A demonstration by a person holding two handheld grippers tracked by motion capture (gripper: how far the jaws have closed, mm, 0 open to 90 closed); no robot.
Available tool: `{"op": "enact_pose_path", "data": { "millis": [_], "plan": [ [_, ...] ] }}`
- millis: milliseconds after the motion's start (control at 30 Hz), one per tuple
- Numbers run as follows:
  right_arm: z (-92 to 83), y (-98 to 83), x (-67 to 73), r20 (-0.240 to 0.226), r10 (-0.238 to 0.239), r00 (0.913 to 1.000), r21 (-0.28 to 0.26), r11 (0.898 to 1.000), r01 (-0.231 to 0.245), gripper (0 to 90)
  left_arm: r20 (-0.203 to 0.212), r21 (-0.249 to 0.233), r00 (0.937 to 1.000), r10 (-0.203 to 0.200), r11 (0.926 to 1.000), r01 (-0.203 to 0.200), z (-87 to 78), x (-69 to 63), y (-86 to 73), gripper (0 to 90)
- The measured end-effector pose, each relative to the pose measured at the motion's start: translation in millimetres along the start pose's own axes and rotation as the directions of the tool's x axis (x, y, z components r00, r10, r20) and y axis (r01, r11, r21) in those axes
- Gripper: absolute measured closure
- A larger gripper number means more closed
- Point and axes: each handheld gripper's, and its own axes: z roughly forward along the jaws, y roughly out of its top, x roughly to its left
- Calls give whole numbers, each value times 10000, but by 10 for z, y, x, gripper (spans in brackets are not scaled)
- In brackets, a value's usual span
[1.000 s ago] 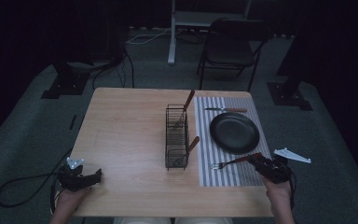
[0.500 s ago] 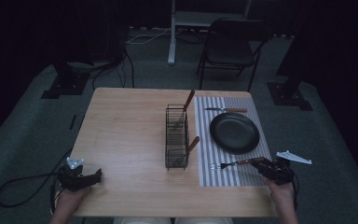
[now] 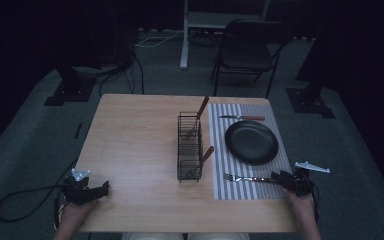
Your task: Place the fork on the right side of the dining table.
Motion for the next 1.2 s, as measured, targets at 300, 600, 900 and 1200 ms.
{"op": "enact_pose_path", "data": {
  "millis": [300, 600, 900, 1200],
  "plan": [
    [42, -58, -12, 99, 98, 9999, 34, 9999, -98, 418, -2, 1, 10000, 5, 10000, -5, 0, 0, 0, 7],
    [-58, -150, 148, -190, -85, 9998, -356, 9993, 78, 204, 1, 19, 10000, -11, 10000, 11, -2, -1, 1, 7],
    [1, -259, 299, 672, -419, 9969, -75, 9991, 425, 184, 1, 18, 10000, -14, 10000, 14, -2, -1, 1, 7],
    [80, -283, 328, 991, -745, 9923, -13, 9972, 749, 179, 2, 13, 10000, -16, 10000, 16, -1, -1, 1, 7]
  ]
}}
